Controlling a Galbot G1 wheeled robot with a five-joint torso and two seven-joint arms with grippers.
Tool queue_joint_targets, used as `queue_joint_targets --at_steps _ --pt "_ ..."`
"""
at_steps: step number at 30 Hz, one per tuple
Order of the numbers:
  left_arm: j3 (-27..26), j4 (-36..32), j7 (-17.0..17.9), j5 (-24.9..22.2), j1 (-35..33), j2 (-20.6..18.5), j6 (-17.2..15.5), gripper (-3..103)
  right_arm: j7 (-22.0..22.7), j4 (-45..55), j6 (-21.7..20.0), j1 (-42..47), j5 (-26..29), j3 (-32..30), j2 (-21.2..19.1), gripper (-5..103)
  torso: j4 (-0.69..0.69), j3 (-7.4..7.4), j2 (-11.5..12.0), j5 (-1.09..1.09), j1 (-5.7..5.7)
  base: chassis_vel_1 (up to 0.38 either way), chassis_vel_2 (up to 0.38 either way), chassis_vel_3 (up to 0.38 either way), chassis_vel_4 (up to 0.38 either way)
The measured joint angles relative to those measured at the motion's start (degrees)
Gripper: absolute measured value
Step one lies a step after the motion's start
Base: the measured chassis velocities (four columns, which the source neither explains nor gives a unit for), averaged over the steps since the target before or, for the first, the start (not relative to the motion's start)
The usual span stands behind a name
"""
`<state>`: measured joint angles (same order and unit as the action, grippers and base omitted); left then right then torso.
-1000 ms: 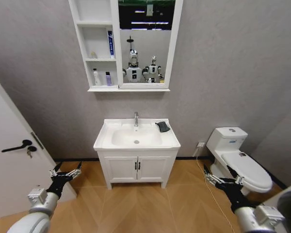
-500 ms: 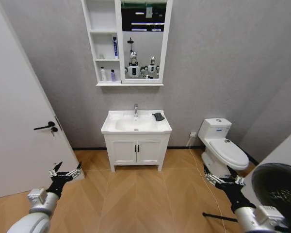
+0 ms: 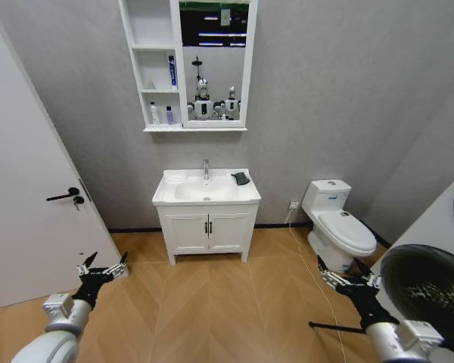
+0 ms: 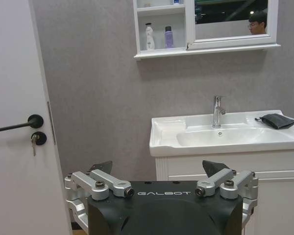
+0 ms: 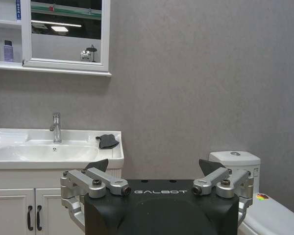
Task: Move facial cleanser and shampoo from washbasin to cabinet, then wipe washbasin with towel.
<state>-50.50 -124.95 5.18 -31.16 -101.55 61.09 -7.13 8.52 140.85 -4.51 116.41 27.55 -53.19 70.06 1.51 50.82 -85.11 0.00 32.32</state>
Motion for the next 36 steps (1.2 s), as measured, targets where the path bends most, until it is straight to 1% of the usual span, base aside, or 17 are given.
queue_joint_targets --at_steps 36 --pt "0.00 0.00 0.00 0.00 -0.01 0.00 0.00 100 0.00 0.00 -0.01 0.01 0.00 0.00 0.00 100 0.00 -0.01 -0.02 0.00 -0.03 0.000 0.000 0.000 0.000"
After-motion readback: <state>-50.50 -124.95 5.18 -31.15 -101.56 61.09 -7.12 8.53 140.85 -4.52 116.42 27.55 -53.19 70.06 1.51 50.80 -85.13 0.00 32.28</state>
